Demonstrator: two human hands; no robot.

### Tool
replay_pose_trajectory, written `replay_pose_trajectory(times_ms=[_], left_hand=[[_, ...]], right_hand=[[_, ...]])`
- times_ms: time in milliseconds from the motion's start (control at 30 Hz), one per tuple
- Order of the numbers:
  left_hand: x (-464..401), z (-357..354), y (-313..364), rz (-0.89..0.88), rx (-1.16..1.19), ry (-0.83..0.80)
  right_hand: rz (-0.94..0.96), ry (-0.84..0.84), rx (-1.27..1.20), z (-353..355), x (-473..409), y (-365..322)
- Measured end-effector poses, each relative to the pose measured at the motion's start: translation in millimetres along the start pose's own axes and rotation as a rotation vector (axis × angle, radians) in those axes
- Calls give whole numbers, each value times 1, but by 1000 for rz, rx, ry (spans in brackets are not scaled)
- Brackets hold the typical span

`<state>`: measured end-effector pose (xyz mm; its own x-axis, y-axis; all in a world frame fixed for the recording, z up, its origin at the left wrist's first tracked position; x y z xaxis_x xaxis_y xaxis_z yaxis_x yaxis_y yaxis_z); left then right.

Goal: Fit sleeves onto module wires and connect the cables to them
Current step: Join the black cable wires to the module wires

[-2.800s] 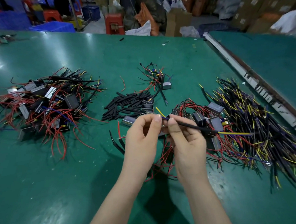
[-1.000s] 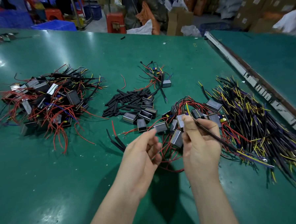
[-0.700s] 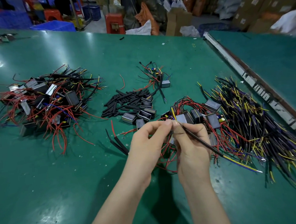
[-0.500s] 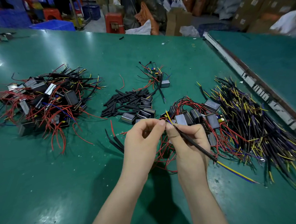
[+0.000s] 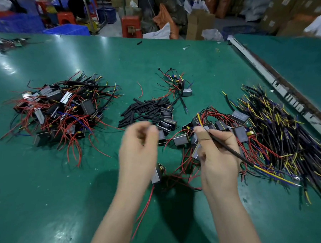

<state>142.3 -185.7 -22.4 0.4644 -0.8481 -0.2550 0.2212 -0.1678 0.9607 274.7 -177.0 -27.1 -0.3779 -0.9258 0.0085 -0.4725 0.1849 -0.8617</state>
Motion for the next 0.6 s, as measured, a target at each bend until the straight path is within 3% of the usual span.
replay_pose_trajectory(times_ms=[100, 200, 300, 400, 600], left_hand=[[-25, 26, -16, 80, -129, 204], [-33, 30, -31, 201, -305, 71], [-28, 22, -37, 288, -227, -15], [-16, 13, -36, 230, -87, -109], [1, 0, -15, 70, -23, -239]], right_hand=[[-124, -14, -39, -1, 3, 10], [-213, 3, -75, -4, 6, 17], [-250, 17, -95, -9, 7, 21], [-259, 32, -75, -12, 9, 25], [-321, 34, -88, -18, 12, 30]])
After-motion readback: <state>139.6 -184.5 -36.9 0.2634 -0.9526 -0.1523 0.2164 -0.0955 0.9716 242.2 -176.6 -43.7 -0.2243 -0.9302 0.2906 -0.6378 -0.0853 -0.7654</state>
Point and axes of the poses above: each hand's wrist, its own x-axis away from the middle knuckle, its own z-axis out of the back of the hand, y = z × x, the point moved 1 cm from there along -x, towards the middle knuckle, and after that the axes turned 3 degrees about -z, right-handed, at the moved point
